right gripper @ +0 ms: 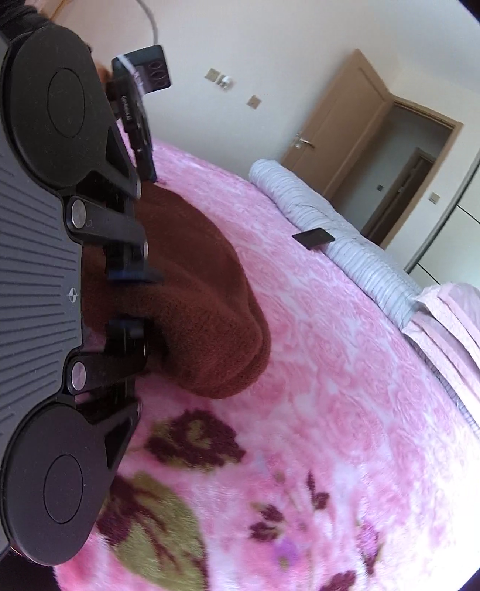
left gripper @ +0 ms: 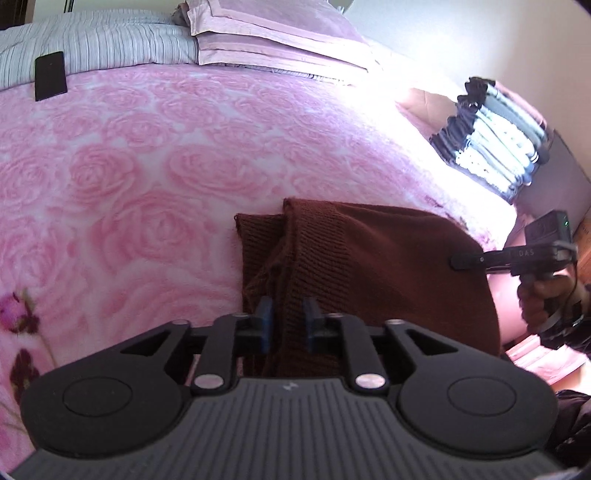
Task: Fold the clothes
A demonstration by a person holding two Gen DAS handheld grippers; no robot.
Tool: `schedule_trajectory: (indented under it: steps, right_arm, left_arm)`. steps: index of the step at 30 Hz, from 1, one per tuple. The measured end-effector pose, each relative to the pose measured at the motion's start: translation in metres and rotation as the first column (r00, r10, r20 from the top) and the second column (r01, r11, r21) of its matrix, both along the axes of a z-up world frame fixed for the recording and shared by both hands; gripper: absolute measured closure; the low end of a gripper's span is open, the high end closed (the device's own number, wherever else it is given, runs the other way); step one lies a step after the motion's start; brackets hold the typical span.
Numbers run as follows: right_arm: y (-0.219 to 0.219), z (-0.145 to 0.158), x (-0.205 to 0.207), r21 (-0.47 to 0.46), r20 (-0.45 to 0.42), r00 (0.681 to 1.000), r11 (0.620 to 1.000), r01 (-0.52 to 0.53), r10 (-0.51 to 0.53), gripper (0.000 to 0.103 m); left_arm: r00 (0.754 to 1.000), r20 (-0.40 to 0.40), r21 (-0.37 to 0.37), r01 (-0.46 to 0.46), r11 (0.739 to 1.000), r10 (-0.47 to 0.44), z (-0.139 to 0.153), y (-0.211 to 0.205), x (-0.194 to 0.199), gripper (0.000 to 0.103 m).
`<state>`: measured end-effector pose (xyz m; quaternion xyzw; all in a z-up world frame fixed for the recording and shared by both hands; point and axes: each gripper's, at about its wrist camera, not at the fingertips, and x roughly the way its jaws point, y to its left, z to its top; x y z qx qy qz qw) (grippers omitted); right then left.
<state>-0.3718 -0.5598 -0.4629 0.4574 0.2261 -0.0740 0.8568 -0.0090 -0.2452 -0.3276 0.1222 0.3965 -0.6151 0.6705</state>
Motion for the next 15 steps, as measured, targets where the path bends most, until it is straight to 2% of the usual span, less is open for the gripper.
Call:
schedule_trajectory:
  steps: [3,6,8,9,10,11,13,15]
  right_arm:
    - [0.005,0.002,-0.005,-0.007,0.009,1.000,1.000,0.002,-0.002,0.069]
    - [0.007,0.000,-0.003,-0.005,0.011,1.000,1.000,-0.003,0.003,0.069]
    - [0.006,0.000,-0.003,-0.009,0.011,1.000,1.000,0.008,-0.008,0.069]
    - [0.005,0.000,-0.003,-0.011,0.012,1.000,1.000,0.015,-0.015,0.069]
    - [0.004,0.000,-0.003,-0.013,0.014,1.000,1.000,0.022,-0.022,0.069]
    - [0.004,0.003,-0.001,-0.027,0.013,1.000,0.999,0.022,-0.021,0.072]
    - [0.005,0.009,0.002,-0.051,0.020,1.000,0.999,0.001,0.000,0.089]
    - [0.013,0.020,0.007,-0.076,0.038,0.998,0.996,-0.052,0.055,0.090]
  left_arm:
    - [1.000,0.011,0.016,0.021,1.000,-0.021,-0.001,-0.012,0.000,0.077]
    - [0.996,0.020,0.073,0.085,0.994,-0.087,-0.008,-0.028,-0.006,0.076]
    - [0.993,0.046,0.114,0.102,0.988,-0.108,-0.013,-0.033,-0.013,0.081]
    - [0.992,0.055,0.116,0.107,0.987,-0.114,-0.014,-0.033,-0.016,0.092]
    - [0.992,0.059,0.102,0.101,0.990,-0.108,-0.013,-0.030,-0.018,0.095]
    - [0.994,0.069,0.083,0.081,0.993,-0.087,-0.008,-0.022,-0.021,0.095]
    - [0.995,0.089,0.053,0.039,0.998,-0.044,0.002,-0.003,-0.027,0.096]
    - [0.995,0.095,0.042,0.005,0.999,-0.009,0.007,0.018,-0.034,0.096]
